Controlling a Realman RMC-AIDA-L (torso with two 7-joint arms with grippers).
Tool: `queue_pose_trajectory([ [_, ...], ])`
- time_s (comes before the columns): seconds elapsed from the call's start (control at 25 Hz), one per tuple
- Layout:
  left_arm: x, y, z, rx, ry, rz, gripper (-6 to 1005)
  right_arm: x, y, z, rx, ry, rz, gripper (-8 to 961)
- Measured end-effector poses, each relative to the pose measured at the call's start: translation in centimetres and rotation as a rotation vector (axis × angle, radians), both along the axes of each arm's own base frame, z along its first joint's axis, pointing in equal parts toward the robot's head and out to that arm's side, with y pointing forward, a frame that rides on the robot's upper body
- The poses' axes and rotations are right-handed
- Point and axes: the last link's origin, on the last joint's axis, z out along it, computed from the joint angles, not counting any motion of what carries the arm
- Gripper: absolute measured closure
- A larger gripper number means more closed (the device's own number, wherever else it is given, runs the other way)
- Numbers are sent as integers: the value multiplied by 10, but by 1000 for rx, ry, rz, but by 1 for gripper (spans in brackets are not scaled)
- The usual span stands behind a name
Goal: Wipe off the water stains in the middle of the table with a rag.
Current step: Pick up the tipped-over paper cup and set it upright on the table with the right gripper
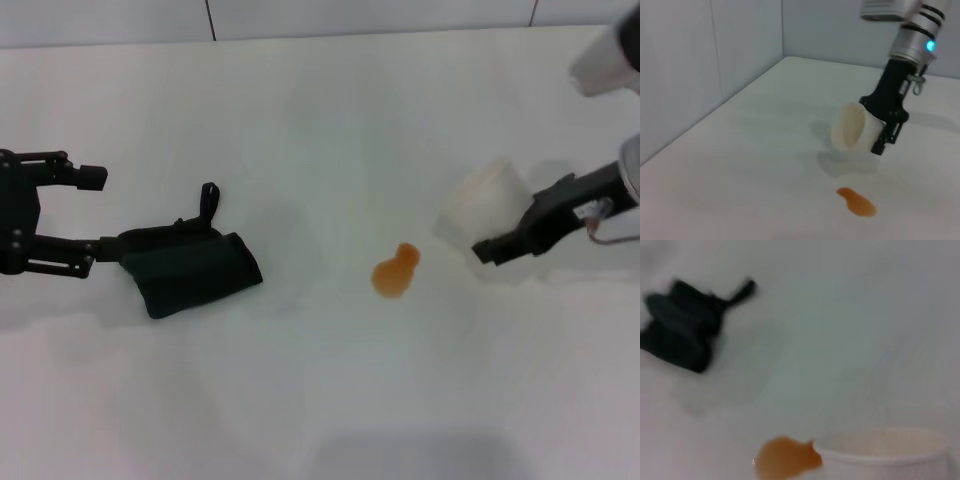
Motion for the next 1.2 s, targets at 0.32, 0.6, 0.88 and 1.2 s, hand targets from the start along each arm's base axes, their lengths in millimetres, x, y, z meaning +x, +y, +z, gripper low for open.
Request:
queue_pose_trajectory([
  [0.32,0,2,4,13,-7,20,127,35,-34,-9,129,354,219,309],
  [0.6,2,2,5,9,-8,16,127,61,-46,-30,253,514,347,316],
  [0.88,4,2,4,2,-14,16,127,84,-52,-48,434,541,402,317],
  [1.2,5,2,4,4,-23,12,127,98,-61,-56,488,517,374,319],
])
